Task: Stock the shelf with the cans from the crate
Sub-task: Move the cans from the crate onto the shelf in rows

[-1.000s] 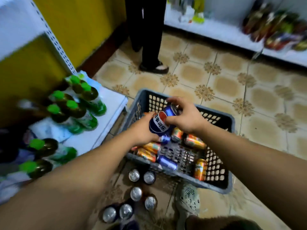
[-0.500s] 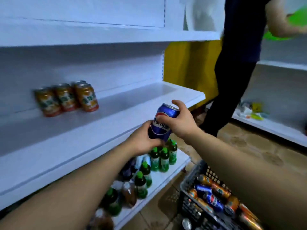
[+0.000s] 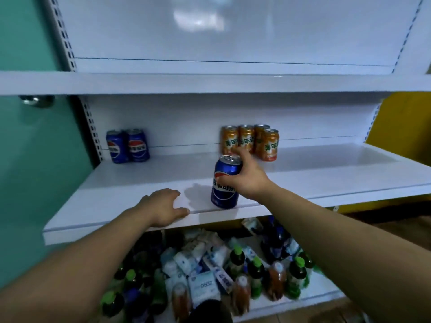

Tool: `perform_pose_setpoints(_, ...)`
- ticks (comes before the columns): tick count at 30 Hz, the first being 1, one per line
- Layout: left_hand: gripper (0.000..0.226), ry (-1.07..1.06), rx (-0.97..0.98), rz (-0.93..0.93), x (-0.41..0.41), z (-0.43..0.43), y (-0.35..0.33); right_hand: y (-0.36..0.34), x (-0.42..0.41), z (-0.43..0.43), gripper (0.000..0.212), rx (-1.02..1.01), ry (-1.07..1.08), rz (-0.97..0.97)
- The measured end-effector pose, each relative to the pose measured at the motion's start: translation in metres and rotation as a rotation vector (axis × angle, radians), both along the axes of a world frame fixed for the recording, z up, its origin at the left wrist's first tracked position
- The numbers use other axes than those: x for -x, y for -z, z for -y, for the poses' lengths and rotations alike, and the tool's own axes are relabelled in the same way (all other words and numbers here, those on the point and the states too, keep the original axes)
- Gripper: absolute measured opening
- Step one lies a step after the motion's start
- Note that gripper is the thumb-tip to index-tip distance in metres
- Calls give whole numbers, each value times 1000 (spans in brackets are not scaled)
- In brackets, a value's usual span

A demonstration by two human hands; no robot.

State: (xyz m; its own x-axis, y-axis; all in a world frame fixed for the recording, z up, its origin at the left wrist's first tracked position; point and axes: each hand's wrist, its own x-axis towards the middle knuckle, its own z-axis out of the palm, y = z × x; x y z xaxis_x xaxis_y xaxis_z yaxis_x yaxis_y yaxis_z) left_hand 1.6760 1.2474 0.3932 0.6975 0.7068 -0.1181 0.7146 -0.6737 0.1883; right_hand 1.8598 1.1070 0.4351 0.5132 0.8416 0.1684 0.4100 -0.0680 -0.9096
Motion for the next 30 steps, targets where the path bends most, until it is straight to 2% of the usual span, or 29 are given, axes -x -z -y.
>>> perform_pose_setpoints(4,75,-149,9,-71,49,-44,13,7,27,-40,85,18,-89,23)
perform_pose_setpoints(10,76,-229,-26,-71,68,-78,17,19,46,-98,92,6,-115,46)
perform_pose_setpoints(16,77,-234,-31,-23,68,-87,28,25,50,-160,64,-6,-147,86)
perform_pose_setpoints(24,78,-217,-56,30,71,-89,29,39,43,-245,63,-62,-123,149)
perform_pose_setpoints(30,79,-224,-38,23,71,-91,32,51,40,-288,53,-111,-65,160)
